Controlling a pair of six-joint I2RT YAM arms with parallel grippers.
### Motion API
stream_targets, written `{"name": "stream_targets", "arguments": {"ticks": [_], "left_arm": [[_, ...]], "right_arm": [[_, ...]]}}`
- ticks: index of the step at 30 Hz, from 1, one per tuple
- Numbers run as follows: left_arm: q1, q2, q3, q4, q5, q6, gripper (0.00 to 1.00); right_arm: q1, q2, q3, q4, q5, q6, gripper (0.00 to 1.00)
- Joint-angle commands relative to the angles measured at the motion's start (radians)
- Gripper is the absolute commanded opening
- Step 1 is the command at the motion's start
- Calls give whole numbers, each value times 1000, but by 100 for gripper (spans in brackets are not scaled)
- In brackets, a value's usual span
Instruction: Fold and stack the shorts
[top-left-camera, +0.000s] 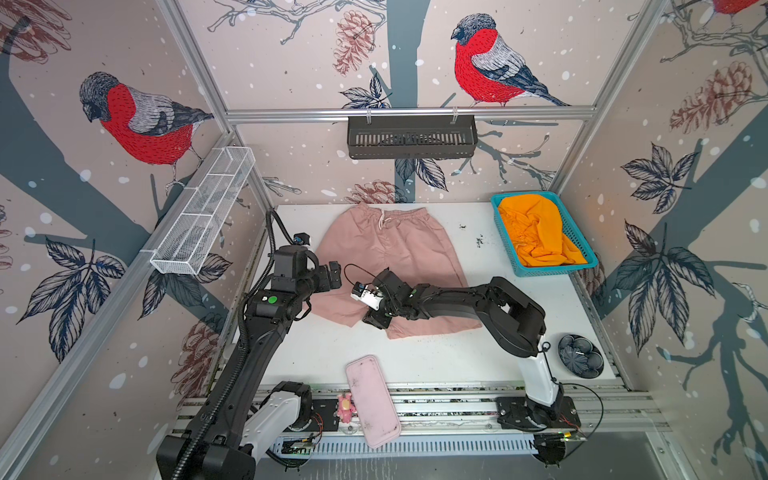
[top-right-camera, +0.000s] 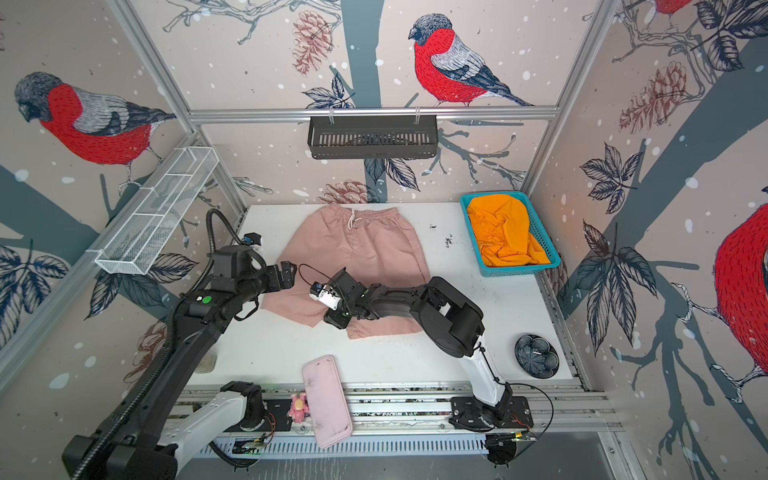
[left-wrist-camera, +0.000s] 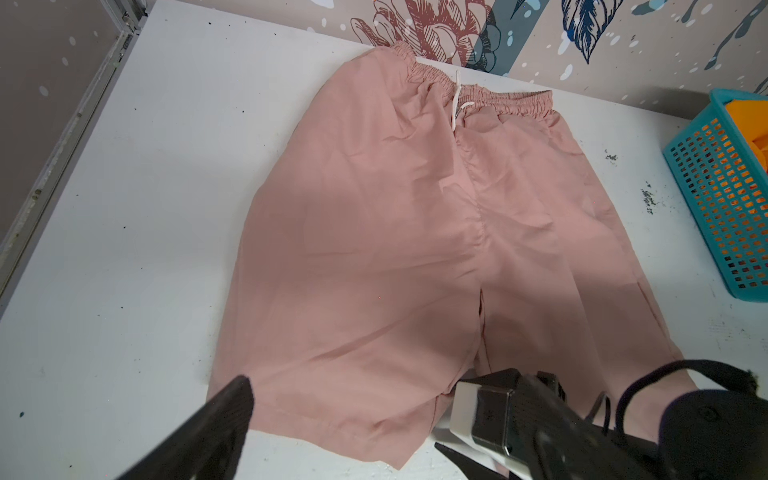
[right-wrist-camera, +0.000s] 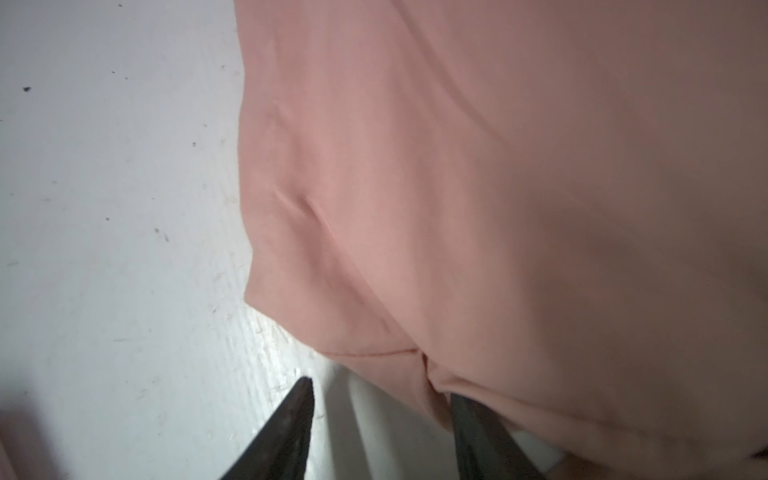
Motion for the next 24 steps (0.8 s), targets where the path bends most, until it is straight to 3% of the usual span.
{"name": "stream_targets", "arguments": {"ticks": [1, 6, 11, 17, 21, 23, 24], "left_arm": [[3, 6, -7, 17, -14, 9, 98], [3, 23, -8, 25, -18, 20, 98], [12, 30, -7, 25, -12, 24, 98], [44, 33, -6, 33, 28, 35, 98], [103, 58, -7, 36, 107, 49, 98], [118, 79, -8, 36, 129, 51, 98], [118, 89, -8, 37, 133, 51, 98]], "right_arm": [[-1, 5, 6, 33, 70, 32, 41], [-10, 1, 24, 37, -1, 77, 3], [-30, -31, 95, -78, -166, 138, 1], [-96, -120, 134, -182, -454, 289, 0], [-150, -101, 162, -178, -743, 439, 1], [-161, -83, 152, -153, -825, 463, 5], [-168, -63, 159, -172, -807, 463, 13]]}}
